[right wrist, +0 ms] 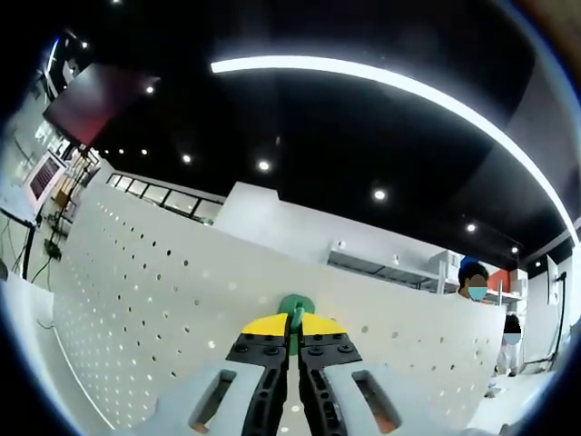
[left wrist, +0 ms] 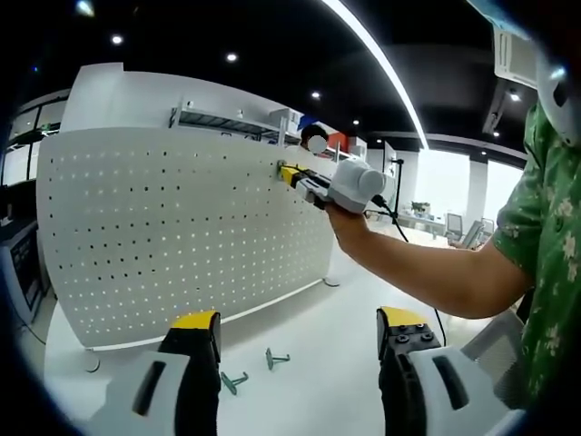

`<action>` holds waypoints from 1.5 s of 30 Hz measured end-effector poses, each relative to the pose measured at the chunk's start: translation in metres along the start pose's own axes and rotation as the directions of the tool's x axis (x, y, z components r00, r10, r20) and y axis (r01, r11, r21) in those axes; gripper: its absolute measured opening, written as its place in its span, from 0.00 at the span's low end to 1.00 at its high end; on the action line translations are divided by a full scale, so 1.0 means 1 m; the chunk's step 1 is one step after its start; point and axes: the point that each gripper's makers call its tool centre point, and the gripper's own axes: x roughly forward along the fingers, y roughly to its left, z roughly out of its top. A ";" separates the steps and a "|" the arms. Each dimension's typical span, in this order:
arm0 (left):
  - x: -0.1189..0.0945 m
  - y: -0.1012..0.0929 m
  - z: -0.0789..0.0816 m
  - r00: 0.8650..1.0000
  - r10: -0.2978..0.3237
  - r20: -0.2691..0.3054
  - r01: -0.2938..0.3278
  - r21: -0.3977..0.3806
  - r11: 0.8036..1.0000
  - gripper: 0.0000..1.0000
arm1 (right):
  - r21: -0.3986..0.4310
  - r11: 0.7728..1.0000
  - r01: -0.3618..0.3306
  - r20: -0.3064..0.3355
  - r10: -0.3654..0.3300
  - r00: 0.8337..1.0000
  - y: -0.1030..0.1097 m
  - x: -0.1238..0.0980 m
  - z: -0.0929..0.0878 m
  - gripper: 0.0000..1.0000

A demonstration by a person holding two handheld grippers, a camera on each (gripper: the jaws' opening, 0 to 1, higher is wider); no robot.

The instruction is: Insert the hook assembly into the mounting plate slot until the hook locks in place.

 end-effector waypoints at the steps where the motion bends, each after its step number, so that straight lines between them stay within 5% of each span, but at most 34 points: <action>1: 0.000 0.000 0.000 1.000 0.000 -0.001 0.000 0.000 1.000 0.72 | -0.001 1.000 0.001 0.001 -0.001 1.000 0.000 0.000 0.000 0.01; 45: 0.004 0.003 -0.006 1.000 -0.002 -0.010 0.002 -0.009 1.000 0.72 | -0.019 1.000 -0.004 0.016 0.004 1.000 0.004 -0.001 -0.007 0.03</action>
